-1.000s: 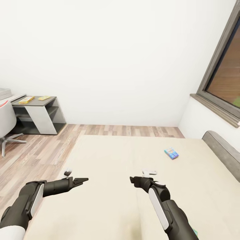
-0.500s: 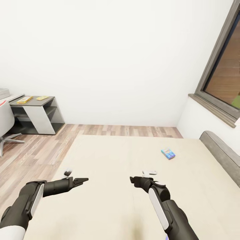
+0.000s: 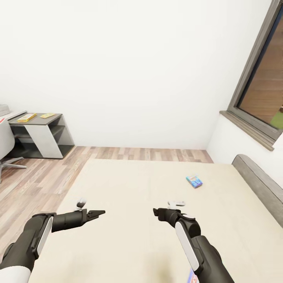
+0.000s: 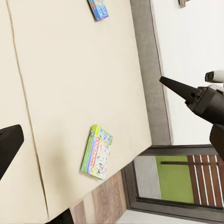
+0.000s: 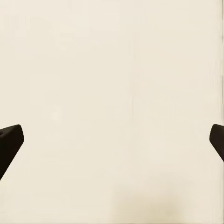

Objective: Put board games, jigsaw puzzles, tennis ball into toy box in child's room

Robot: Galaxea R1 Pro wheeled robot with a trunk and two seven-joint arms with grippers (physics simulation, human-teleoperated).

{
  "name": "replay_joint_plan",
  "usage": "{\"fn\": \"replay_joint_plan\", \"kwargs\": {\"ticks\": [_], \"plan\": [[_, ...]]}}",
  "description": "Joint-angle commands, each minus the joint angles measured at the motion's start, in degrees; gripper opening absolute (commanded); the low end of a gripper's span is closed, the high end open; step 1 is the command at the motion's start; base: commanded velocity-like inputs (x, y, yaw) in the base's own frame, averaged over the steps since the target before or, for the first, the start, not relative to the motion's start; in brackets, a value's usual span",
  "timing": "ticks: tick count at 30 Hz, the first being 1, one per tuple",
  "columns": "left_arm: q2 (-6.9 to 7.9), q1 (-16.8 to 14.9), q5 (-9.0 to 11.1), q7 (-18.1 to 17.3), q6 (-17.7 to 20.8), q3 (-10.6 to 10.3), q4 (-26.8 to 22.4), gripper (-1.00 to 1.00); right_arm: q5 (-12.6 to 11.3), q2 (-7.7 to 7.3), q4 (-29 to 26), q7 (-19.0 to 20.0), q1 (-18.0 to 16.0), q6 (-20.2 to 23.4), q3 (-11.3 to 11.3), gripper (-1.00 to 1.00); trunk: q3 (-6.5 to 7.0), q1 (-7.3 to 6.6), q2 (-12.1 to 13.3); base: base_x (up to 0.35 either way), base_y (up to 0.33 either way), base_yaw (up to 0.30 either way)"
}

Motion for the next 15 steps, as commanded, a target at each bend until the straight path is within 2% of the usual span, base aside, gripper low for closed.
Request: {"fn": "replay_joint_plan", "kwargs": {"ticks": [1,15], "plan": [[-0.01,-0.05,-0.04,-0.22,0.58,0.05,-0.03,1.00,-0.60,-0.01,-0.06,-0.54,-0.05,0.18,0.07,1.00,-0.12,0.03,-0.12,0.000,-0.104,0.000],[-0.01,-0.05,-0.04,-0.22,0.55,0.05,-0.03,1.00,-0.62,-0.01,-0.06,-0.54,-0.05,0.18,0.07,1.00,-0.12,0.03,-0.12,0.000,-0.057,0.000]]}}
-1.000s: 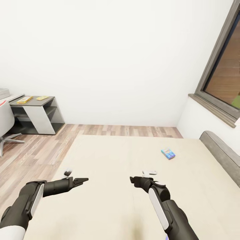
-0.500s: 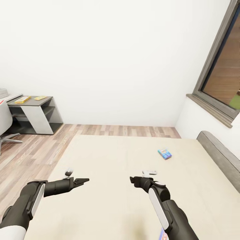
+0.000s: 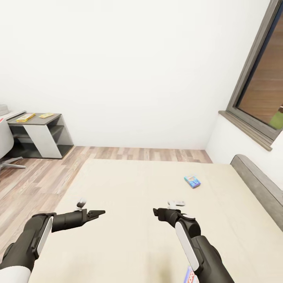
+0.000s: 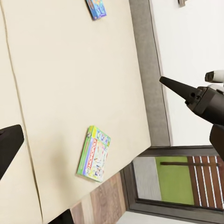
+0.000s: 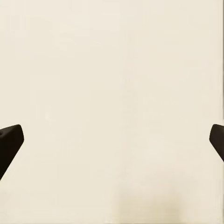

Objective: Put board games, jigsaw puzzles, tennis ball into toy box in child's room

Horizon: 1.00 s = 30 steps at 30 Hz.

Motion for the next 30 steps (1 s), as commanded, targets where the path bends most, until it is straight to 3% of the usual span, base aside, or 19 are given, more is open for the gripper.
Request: {"fn": "replay_joint_plan", "kwargs": {"ticks": [1,30], "plan": [[-0.01,-0.05,-0.04,-0.22,0.58,0.06,-0.02,1.00,-0.60,-0.01,-0.07,-0.54,-0.05,0.18,0.07,1.00,-0.12,0.03,-0.12,0.000,-0.104,0.000],[-0.08,-0.05,-0.04,-0.22,0.58,0.06,-0.02,1.00,-0.59,0.06,-0.07,-0.54,-0.05,0.18,0.07,1.00,-0.12,0.03,-0.12,0.000,-0.037,0.000]]}}
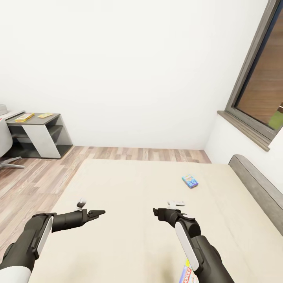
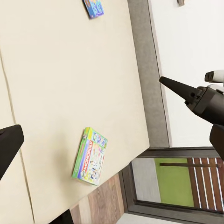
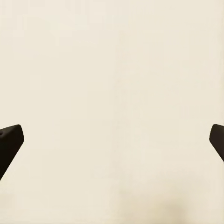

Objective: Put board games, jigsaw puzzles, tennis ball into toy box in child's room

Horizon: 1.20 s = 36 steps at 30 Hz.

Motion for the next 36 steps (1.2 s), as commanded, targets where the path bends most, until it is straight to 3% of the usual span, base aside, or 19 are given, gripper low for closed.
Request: {"fn": "replay_joint_plan", "kwargs": {"ticks": [1,36], "plan": [[-0.01,-0.05,-0.04,-0.23,0.54,0.06,-0.02,1.00,-0.60,0.00,-0.07,-0.54,-0.05,0.19,0.07,1.00,-0.12,0.03,-0.12,0.000,0.000,0.000],[-0.03,-0.05,-0.04,-0.22,0.56,0.06,-0.02,1.00,-0.60,0.01,-0.07,-0.54,-0.05,0.19,0.07,1.00,-0.12,0.03,-0.12,-0.008,-0.027,0.000]]}}
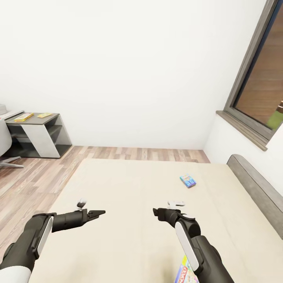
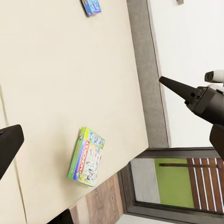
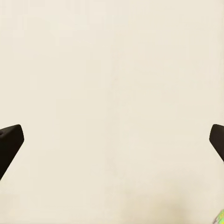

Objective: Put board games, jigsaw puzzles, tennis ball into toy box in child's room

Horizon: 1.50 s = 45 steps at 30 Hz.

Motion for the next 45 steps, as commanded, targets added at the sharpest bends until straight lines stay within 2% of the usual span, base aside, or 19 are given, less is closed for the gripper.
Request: {"fn": "replay_joint_plan", "kwargs": {"ticks": [1,45], "plan": [[-0.03,-0.05,-0.04,-0.23,0.56,0.06,-0.01,1.00,-0.60,0.00,-0.07,-0.55,-0.05,0.18,0.06,1.00,-0.12,0.04,-0.13,-0.001,-0.068,0.000],[-0.33,-0.05,-0.06,-0.24,0.52,0.05,-0.01,1.00,-0.60,0.00,-0.07,-0.55,-0.05,0.18,0.06,1.00,-0.12,0.04,-0.13,0.000,-0.058,0.000]]}}
